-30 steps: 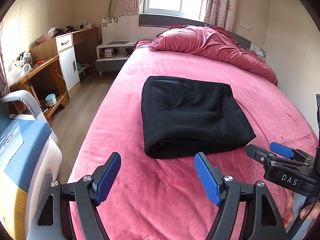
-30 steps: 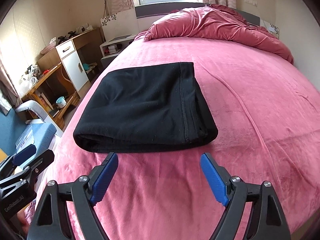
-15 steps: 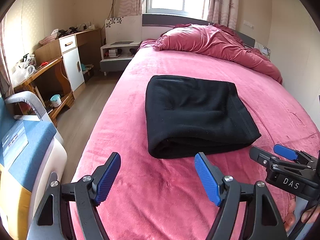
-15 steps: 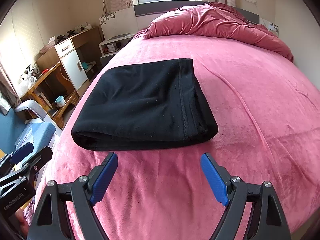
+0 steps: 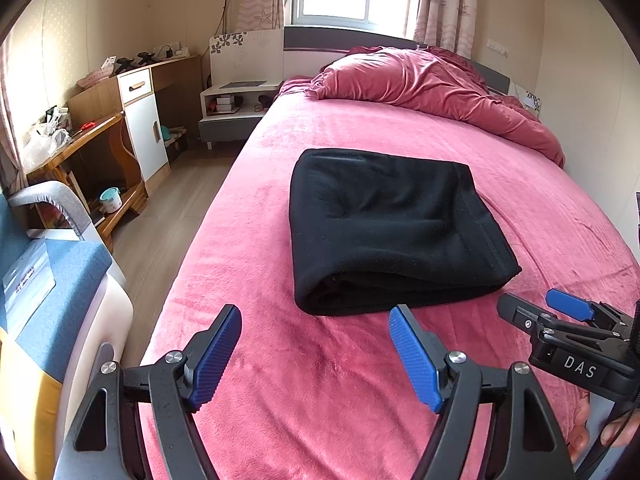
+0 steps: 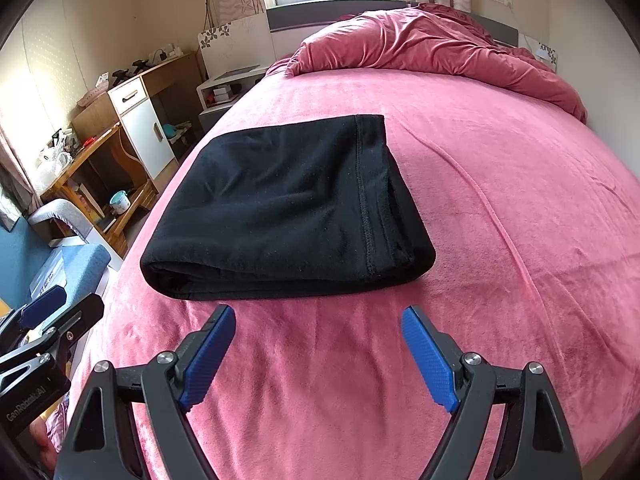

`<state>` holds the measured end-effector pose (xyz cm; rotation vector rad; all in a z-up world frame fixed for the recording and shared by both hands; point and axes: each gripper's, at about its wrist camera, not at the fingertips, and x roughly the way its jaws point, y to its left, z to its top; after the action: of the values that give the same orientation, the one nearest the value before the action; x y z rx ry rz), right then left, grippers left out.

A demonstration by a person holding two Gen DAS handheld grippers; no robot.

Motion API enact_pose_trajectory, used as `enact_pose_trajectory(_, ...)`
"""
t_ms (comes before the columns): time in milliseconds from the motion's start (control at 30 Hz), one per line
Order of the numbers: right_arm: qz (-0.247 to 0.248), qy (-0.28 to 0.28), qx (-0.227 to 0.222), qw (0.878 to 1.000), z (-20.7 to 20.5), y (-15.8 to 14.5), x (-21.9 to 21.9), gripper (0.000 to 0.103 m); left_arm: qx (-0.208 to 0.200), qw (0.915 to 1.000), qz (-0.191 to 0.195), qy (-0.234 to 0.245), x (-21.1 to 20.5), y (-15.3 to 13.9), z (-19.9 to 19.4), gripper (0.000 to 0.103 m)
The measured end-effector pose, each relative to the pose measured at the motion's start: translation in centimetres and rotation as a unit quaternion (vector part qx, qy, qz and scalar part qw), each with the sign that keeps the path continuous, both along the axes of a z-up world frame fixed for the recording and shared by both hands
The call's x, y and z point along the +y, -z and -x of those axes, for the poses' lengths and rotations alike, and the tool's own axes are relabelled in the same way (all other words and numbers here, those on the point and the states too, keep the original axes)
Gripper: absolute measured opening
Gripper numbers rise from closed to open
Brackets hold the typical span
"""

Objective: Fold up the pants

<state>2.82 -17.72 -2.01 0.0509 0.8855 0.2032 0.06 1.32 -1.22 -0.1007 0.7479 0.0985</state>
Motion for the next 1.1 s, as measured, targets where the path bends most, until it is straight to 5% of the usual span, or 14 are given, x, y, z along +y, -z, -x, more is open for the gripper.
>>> enact_pose_trajectory(1100,0.005,0.010,0.010,1.000,0.52,0.88,-0.65,0.086,-0.002,1.0000,-0.003,-0.006,0.08,0.45,0.59,0.078)
